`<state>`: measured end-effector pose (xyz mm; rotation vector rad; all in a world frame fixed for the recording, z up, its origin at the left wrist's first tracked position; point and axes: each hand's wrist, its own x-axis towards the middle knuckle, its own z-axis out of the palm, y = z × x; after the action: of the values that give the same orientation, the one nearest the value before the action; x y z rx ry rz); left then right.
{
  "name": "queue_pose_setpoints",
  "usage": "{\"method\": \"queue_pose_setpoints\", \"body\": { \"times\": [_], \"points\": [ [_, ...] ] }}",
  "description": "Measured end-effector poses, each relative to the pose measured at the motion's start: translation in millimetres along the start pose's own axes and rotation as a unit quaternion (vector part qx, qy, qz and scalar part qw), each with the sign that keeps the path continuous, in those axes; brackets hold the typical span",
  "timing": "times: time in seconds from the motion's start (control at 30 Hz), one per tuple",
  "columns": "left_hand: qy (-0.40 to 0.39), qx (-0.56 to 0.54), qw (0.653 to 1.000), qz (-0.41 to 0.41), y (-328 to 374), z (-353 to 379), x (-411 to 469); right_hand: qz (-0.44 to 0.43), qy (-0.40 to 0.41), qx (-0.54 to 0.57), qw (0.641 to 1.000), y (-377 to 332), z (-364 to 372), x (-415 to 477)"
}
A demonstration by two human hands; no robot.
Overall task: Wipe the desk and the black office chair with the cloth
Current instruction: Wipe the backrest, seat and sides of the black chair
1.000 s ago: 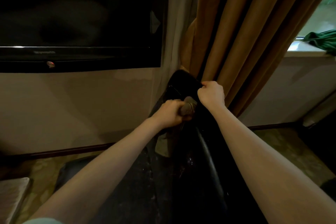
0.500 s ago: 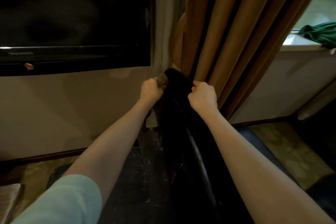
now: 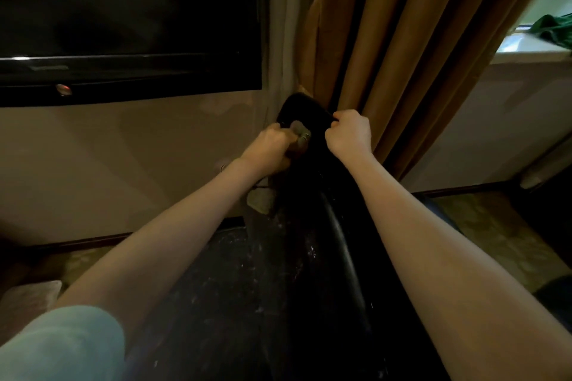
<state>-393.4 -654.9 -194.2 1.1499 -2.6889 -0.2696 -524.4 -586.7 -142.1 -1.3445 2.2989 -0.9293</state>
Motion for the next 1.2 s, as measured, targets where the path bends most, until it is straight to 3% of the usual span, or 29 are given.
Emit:
{"method": "queue_pose_setpoints", "body": {
  "times": [0.2,0.33,0.4,0.6,0.77,0.9,1.2],
  "points": [
    [-0.022,0.038,0.994,0.098,34,1,-32,0.003,-0.002,0.003,1.0,1,-4,-4],
    [-0.006,0.001,0.967,0.253,63,9,-71,0.002,-0.001,0.018,1.0,1,-10,-9],
    [-0.011,-0.003,0.959,0.282,72,14,-87,-0.005,-0.005,0.029,1.0,2,-12,-10],
    [0.003,-0.001,0.984,0.179,80,11,-100,-0.06,-0.03,0.078,0.995,7,-21,-24],
    [0.019,-0.031,0.985,0.168,80,9,-104,-0.142,-0.109,-0.134,0.975,25,-36,-61],
    [0.015,-0.012,0.993,0.115,87,7,-106,-0.125,-0.142,-0.187,0.964,48,-55,-96],
    [0.041,-0.04,0.997,0.043,104,5,-119,-0.081,-0.159,-0.103,0.979,74,-71,-172]
  ]
}}
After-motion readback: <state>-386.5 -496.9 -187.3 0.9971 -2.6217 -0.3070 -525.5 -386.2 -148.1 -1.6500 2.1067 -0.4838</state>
